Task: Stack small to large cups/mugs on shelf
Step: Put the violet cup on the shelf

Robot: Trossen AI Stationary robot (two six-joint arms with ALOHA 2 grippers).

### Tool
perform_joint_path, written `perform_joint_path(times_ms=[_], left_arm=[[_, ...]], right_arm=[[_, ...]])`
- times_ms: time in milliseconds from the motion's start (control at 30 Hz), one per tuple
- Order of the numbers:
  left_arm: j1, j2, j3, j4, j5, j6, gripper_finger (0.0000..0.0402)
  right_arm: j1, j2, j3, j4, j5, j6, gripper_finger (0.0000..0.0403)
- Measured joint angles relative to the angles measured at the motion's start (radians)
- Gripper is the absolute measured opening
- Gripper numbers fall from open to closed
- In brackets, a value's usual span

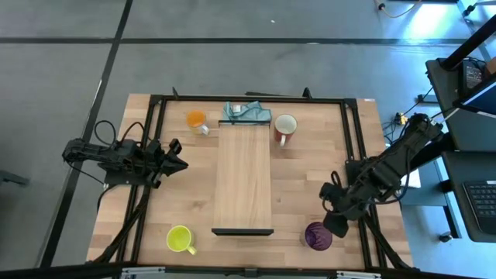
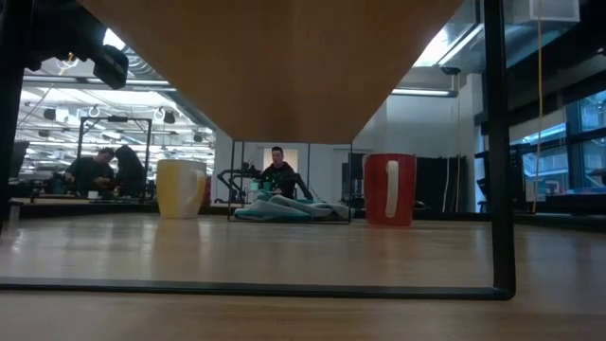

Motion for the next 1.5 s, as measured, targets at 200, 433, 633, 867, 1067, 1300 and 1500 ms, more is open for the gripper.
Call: perform_joint_path(times_ms=[200,433,633,867,1067,1300,1500], left_arm=[[0.0,0.0,0.0,0.0,0.0,0.0,0.003],[0.0,0.0,0.0,0.0,0.0,0.0,0.003],[0.0,0.0,0.0,0.0,0.0,0.0,0.003],[0.0,0.0,0.0,0.0,0.0,0.0,0.003],[0.0,0.0,0.0,0.0,0.0,0.0,0.003],[0.0,0.0,0.0,0.0,0.0,0.0,0.003],[0.0,0.0,0.0,0.0,0.0,0.0,0.003]], right_arm=[[0.001,0.005,-0.031,0.015,-0.016,-0.001,0.01],[0.001,0.008,-0.031,-0.067,-0.003,-0.009,0.01],[0.013,0.041,-0.031,-0.091,0.071,-0.053,0.01],[0.017,0.083,-0.031,-0.147,0.05,-0.051,0.01],[0.021,0.13,-0.031,-0.149,0.015,-0.037,0.01],[0.03,0.157,-0.031,-0.142,0.012,0.004,0.01],[0.03,0.157,-0.031,-0.141,0.012,0.003,0.01]])
